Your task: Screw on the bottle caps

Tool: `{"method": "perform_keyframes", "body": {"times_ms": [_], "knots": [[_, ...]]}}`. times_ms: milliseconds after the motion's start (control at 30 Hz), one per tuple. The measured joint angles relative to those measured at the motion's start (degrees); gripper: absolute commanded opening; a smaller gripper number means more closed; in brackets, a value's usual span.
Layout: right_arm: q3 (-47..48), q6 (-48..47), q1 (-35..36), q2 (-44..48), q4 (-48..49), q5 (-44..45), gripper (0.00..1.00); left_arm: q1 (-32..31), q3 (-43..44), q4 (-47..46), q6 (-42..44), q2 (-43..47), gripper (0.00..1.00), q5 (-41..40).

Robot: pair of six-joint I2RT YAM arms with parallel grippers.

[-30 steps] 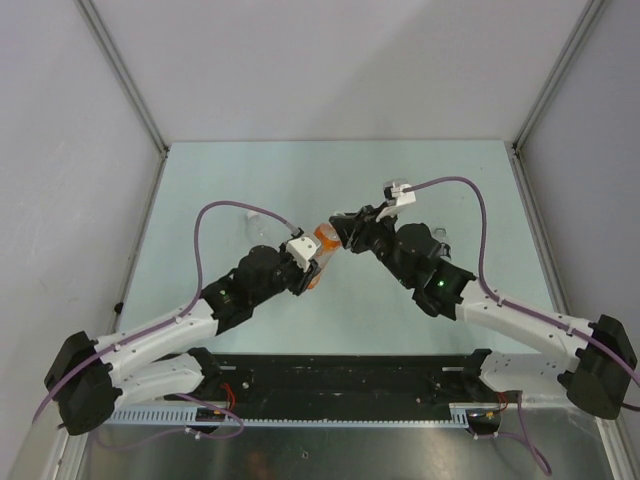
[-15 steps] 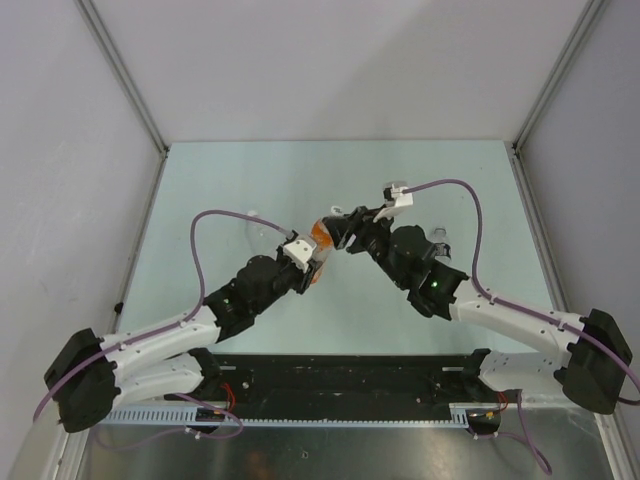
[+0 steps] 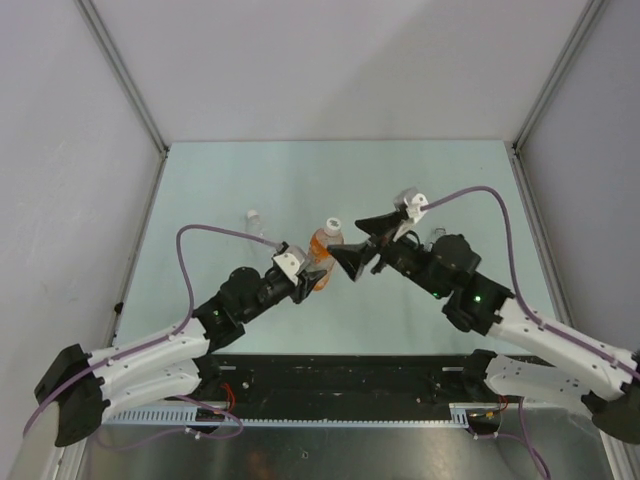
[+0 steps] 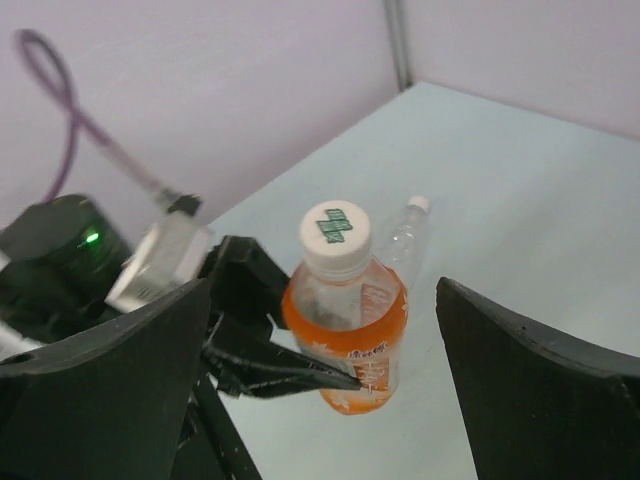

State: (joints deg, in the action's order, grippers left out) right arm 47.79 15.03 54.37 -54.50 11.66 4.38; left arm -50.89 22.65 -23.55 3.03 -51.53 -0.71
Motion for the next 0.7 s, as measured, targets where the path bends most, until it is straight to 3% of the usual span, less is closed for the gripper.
{"method": "perform_keyframes", "body": {"times_ms": [200, 333, 500, 700], "knots": [[0.0, -7.7, -0.6, 11.1, -6.4, -11.2, 0.98, 0.2, -2.9, -0.4, 0.5, 4.8, 0.0, 6.6], [0.0, -15.2, -1.8, 15.0, -11.1, -22.9, 0.95, 1.8, -3.9, -0.8, 2.2, 6.9, 0.0, 16.9], [0.0, -22.5, -3.0, 15.6, -16.0, -34.6, 0.91, 4.7, -4.5, -0.4, 4.8, 7.2, 0.0, 31.3], [0.0, -26.6, -3.3, 14.8, -18.2, -43.6, 0.85, 5.1, -4.6, 0.5, 7.1, 7.4, 0.0, 42.7]]}}
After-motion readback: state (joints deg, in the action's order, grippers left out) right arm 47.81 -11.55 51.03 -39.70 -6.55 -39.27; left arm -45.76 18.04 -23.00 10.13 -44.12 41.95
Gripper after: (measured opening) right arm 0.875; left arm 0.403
